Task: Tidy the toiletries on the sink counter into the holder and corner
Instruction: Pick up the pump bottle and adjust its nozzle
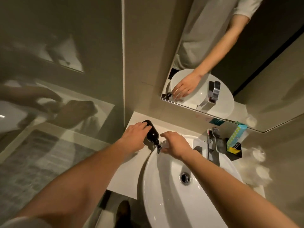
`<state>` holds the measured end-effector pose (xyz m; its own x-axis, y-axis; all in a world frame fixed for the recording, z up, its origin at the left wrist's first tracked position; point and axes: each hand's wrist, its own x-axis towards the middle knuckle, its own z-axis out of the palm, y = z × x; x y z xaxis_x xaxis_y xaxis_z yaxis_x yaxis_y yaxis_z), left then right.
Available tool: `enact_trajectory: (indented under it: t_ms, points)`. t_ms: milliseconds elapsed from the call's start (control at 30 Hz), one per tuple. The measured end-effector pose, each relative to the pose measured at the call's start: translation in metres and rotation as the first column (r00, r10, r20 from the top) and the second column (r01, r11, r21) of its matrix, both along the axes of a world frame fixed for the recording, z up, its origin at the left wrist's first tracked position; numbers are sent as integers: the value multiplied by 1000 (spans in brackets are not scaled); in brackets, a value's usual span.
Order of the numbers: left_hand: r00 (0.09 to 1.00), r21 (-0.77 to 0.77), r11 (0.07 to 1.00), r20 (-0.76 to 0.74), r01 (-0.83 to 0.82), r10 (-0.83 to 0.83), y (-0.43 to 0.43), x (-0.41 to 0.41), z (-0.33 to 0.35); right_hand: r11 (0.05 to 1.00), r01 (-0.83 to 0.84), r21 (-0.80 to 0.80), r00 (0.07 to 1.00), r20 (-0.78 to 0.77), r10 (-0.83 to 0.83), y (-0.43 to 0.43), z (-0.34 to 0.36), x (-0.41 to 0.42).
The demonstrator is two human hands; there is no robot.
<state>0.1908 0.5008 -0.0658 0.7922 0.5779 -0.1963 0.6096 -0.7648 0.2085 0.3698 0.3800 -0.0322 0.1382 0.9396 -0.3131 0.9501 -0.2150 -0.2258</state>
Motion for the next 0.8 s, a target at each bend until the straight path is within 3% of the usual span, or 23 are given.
enact_trajectory:
  t_ms: [333,467,600,800]
  points:
    - [971,2,971,13,239,-239,36,35,-33,998,-55,41,998,-21,56,5,-17,-1]
    - [973,-61,974,87,219,-214,37,38,-38,995,-53,79,996,-68,59,3,-17,1]
    - [976,-126,972,112,199,-185,47,34,-35,992,49,119,978,-206,-23,7,-10,5]
    - [976,-441,894,218,81,19,65,31,-31,971,220,95,859,-491,-146,28,17,14]
